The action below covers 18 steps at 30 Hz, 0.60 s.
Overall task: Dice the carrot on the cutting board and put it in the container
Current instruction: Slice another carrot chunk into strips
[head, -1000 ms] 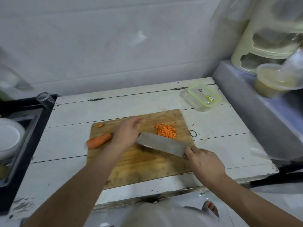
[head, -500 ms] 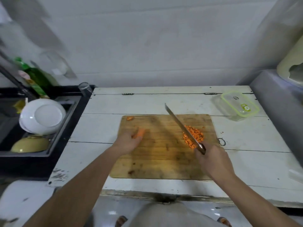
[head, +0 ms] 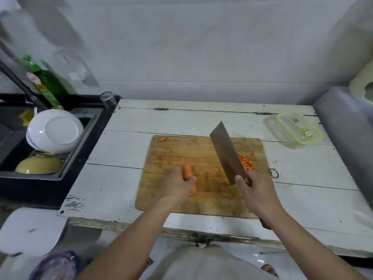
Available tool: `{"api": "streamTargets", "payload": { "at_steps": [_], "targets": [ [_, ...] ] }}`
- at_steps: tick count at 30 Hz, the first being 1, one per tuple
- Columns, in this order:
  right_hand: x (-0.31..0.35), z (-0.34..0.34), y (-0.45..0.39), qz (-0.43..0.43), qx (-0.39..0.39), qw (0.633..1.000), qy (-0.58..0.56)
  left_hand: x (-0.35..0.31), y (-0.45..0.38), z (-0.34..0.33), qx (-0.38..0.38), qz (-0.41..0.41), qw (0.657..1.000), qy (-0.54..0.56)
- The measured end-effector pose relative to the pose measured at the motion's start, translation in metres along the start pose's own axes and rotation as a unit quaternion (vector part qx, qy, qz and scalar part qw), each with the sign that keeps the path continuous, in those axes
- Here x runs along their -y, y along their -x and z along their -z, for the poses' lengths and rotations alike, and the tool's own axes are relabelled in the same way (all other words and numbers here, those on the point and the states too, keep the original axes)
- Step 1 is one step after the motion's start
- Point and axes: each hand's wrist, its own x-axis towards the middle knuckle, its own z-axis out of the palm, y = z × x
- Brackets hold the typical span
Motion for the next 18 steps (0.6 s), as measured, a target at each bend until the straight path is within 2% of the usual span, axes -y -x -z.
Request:
{"api": "streamTargets", "payload": {
  "at_steps": [2,5,8,11,14,18],
  "targets": [
    [-0.003,0.001,0.000,-0.007,0.002,1.000,-0.001,-0.001,-0.002,0.005,0.052,0.030,0.998,-0.020],
    [-0.007,-0.001,0.004,-0.009,0.010,1.000,-0.017,-0.005,-0.001,0.014,0.133,0.131,0.972,0.142],
    [-0.005,-0.007,0.012,-0.023,0.030,0.999,-0.015,-0.005,0.001,0.010,0.159,0.169,0.936,0.264],
    [-0.003,-0.020,0.022,-0.006,0.048,0.999,0.009,-0.004,0.004,-0.004,0.132,0.141,0.943,0.273],
    [0.002,-0.034,0.030,0.036,0.041,0.995,0.086,-0.001,0.008,-0.015,0.086,0.112,0.957,0.252],
    [0.010,-0.045,0.043,0.108,0.030,0.985,0.131,-0.001,0.011,-0.021,0.053,0.126,0.974,0.183]
  ]
}}
